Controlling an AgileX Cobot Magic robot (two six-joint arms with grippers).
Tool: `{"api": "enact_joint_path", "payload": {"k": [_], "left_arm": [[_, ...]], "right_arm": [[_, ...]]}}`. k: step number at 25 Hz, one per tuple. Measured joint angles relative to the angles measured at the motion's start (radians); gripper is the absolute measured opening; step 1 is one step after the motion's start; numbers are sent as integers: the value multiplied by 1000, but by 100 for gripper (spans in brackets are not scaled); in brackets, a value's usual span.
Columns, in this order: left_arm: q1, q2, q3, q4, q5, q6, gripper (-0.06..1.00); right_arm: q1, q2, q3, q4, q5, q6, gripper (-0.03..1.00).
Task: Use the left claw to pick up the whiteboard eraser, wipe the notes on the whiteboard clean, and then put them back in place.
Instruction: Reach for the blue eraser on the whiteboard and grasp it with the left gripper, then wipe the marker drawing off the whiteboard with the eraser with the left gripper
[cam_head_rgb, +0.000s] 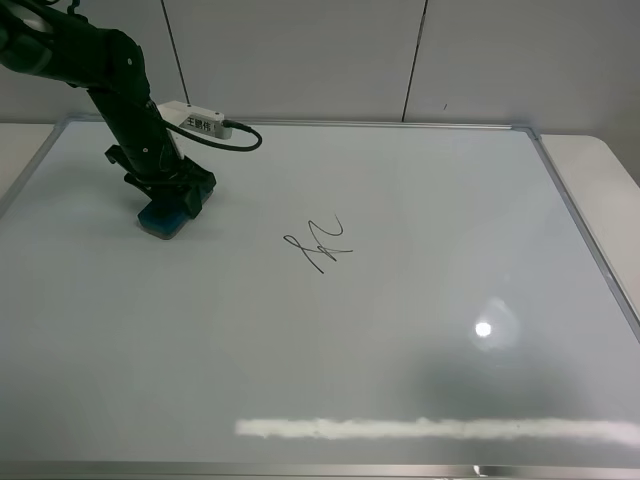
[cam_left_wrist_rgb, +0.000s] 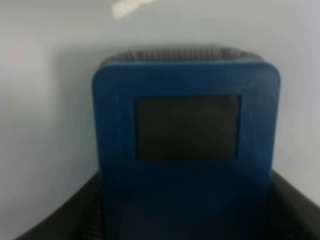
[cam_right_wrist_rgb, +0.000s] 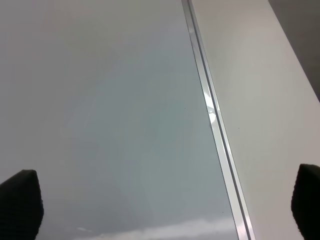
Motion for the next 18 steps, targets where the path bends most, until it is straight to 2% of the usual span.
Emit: {"api": "enact_joint_path", "payload": {"k": [13, 18], "left_arm": [[-4, -47, 0, 8, 49, -36, 54], [-57, -80, 0, 7, 49, -55, 54]], "right_arm": [[0, 0, 0, 0, 0, 0, 99], [0, 0, 0, 0, 0, 0, 99]]}}
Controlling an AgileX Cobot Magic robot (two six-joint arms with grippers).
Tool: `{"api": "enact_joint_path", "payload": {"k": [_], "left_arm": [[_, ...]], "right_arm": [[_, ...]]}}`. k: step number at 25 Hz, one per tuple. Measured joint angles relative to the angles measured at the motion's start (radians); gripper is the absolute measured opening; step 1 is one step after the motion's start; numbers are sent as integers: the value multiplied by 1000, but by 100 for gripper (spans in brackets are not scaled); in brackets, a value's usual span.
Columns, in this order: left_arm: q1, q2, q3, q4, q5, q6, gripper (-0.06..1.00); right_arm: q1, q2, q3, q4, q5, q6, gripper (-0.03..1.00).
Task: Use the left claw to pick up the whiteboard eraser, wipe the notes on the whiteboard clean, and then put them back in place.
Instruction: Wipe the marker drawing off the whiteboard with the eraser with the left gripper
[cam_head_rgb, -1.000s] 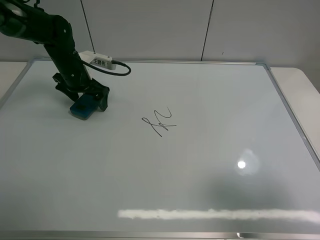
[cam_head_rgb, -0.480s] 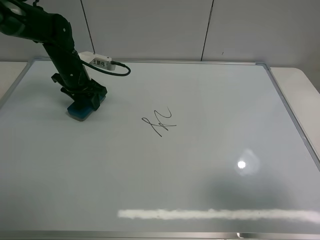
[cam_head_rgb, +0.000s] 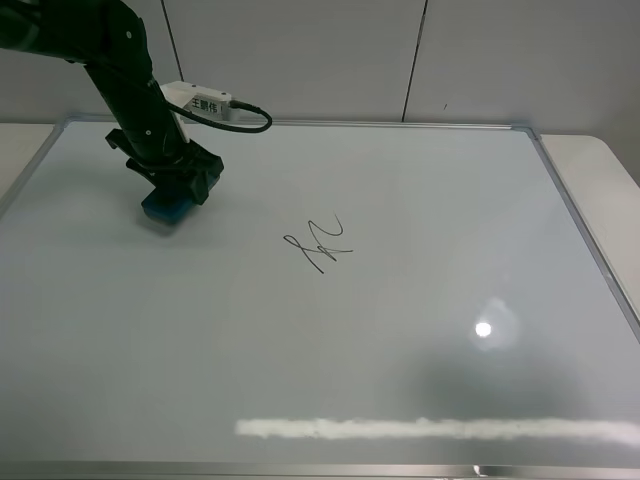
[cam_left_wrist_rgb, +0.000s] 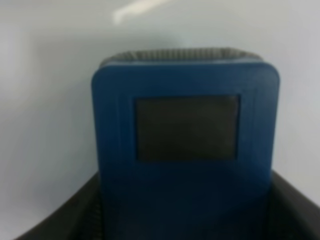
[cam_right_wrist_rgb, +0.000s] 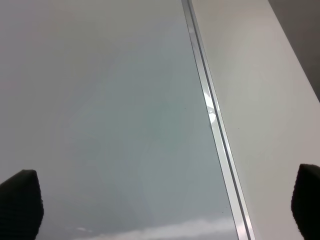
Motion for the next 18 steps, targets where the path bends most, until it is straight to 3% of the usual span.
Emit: {"api": "enact_joint_path", "payload": {"k": [9, 14, 18], "left_arm": [[-153, -5, 0, -1, -22, -6, 54], [-190, 11, -13, 11, -32, -57, 54], [-209, 85, -81, 42, 31, -81, 54]], "right_arm": [[0, 0, 0, 0, 0, 0, 99], [0, 0, 0, 0, 0, 0, 99], [0, 0, 0, 0, 0, 0, 99]]}}
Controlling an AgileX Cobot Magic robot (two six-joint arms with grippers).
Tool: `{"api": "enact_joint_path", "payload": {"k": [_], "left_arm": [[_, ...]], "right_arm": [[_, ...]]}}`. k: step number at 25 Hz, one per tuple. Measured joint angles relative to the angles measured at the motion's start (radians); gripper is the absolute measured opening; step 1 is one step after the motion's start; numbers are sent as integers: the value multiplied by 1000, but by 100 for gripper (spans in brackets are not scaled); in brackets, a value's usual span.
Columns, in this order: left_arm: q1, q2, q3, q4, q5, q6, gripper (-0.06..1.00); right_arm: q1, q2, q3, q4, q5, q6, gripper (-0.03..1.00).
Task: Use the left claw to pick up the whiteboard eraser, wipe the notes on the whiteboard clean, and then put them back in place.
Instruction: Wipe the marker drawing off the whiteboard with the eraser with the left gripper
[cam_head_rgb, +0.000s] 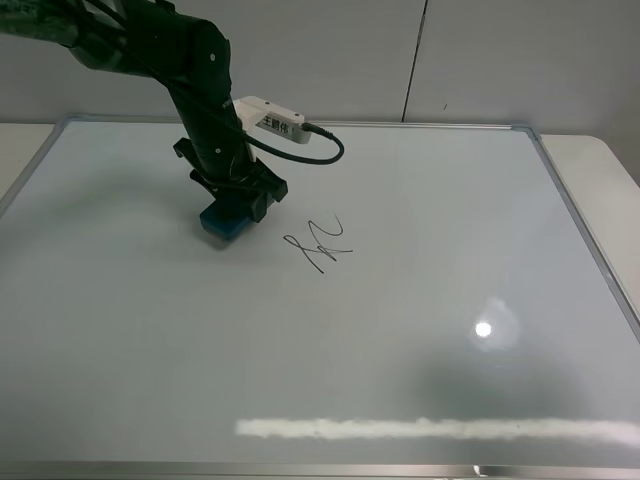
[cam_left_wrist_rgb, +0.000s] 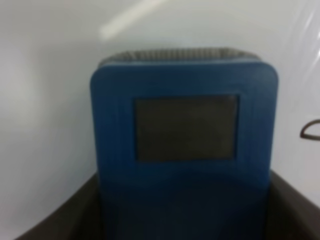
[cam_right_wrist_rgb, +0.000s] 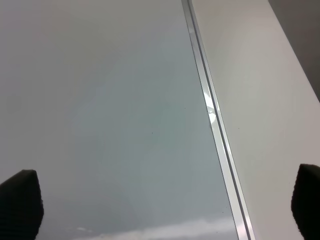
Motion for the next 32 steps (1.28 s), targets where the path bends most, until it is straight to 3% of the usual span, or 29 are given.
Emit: {"api": "enact_joint_path", "payload": {"k": [5, 21, 32], "left_arm": [[-30, 90, -96, 13, 79, -4, 54], [-116, 127, -125, 51, 56, -34, 54], [-248, 135, -128, 7, 127, -51, 54]], "right_arm": [[0, 0, 0, 0, 0, 0, 99], [0, 0, 0, 0, 0, 0, 99], [0, 0, 0, 0, 0, 0, 99]]}}
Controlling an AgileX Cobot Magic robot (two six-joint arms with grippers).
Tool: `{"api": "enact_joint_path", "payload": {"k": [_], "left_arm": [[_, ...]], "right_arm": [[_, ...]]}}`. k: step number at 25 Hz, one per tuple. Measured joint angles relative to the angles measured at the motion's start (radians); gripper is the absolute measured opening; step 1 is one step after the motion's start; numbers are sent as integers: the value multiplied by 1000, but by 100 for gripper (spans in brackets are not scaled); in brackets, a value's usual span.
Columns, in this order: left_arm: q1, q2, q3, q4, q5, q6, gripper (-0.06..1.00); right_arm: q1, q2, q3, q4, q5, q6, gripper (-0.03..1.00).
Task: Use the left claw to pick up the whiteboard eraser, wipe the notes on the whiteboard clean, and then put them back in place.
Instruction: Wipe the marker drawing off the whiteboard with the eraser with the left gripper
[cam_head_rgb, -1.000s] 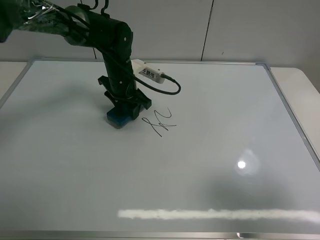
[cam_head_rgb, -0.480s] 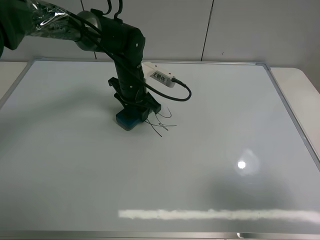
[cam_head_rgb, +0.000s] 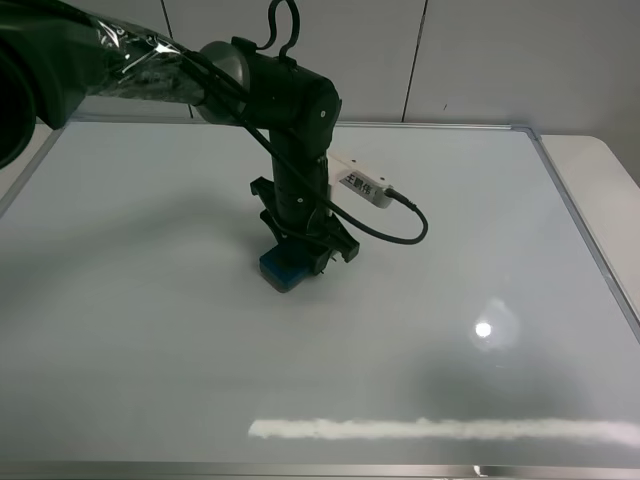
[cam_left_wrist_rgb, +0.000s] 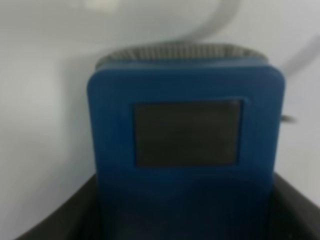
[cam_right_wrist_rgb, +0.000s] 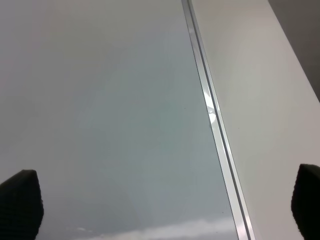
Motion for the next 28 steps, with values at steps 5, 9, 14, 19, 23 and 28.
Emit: {"api": "enact_joint_path", "payload": {"k": [5, 9, 14, 19, 23, 28], "left_arm": [[-81, 2, 0, -64, 20, 0, 54], [-122, 4, 0, -116, 19, 10, 54], [-124, 4, 1, -125, 5, 31, 54], [-102, 27, -55, -124, -5, 44, 54], [-51, 91, -187, -120, 37, 44, 54], [26, 188, -368, -106, 150, 44, 54]], "right_arm": [[0, 0, 0, -14, 0, 0, 99], [0, 0, 0, -28, 0, 0, 99], [0, 0, 0, -29, 0, 0, 99], [0, 0, 0, -29, 0, 0, 99], [0, 0, 0, -29, 0, 0, 99], [0, 0, 0, -29, 0, 0, 99]]}}
